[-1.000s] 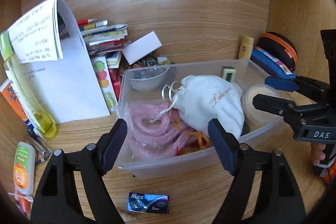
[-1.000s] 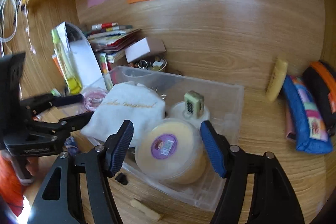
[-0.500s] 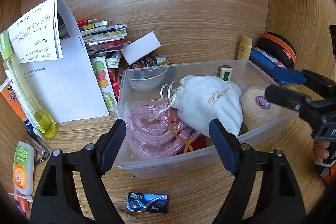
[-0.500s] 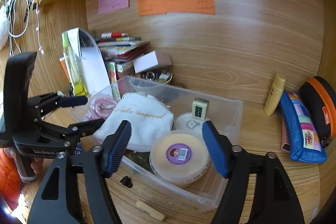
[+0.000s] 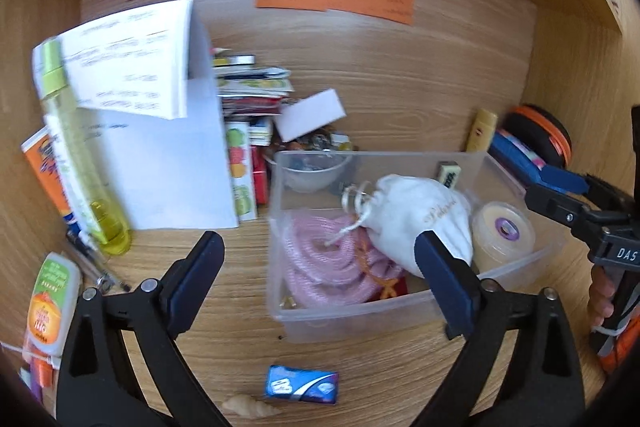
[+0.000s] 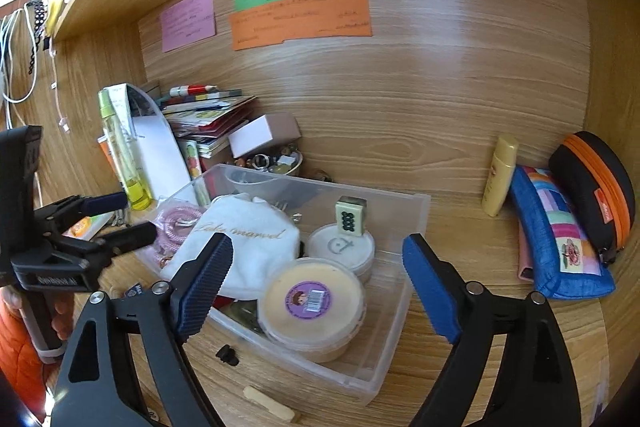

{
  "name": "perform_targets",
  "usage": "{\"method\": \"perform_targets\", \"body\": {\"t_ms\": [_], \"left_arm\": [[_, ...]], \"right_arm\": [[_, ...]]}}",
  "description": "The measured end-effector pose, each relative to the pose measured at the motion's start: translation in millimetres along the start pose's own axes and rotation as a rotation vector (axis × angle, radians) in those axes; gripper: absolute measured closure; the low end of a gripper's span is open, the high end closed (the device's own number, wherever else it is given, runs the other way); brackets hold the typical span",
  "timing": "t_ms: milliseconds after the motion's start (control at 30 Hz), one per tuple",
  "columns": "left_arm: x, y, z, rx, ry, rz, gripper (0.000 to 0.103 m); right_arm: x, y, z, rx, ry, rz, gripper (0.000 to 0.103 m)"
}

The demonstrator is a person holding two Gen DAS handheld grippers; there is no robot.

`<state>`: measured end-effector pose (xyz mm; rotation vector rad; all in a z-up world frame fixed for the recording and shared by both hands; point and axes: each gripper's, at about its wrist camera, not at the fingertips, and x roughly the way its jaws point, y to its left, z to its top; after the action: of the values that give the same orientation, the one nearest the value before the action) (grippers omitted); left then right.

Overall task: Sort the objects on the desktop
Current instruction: 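Withdraw both grippers from the box toward the blue Max blade box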

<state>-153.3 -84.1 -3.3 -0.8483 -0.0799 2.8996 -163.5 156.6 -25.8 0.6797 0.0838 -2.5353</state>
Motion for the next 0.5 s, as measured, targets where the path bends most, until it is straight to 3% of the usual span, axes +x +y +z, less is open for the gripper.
{"method": "perform_targets", "body": {"t_ms": [233,500], "left_arm": [[-16,28,-16,-0.060,-0.009,0.064,0.005],[-27,34,-39,-0.041,0.013,0.105,0.004]], "right_arm": [[-15,2,-1,-0.011,-0.015,-0.075,0.017],[-51,21,-14,-0.033,-0.053,-0.081,0.017]]}}
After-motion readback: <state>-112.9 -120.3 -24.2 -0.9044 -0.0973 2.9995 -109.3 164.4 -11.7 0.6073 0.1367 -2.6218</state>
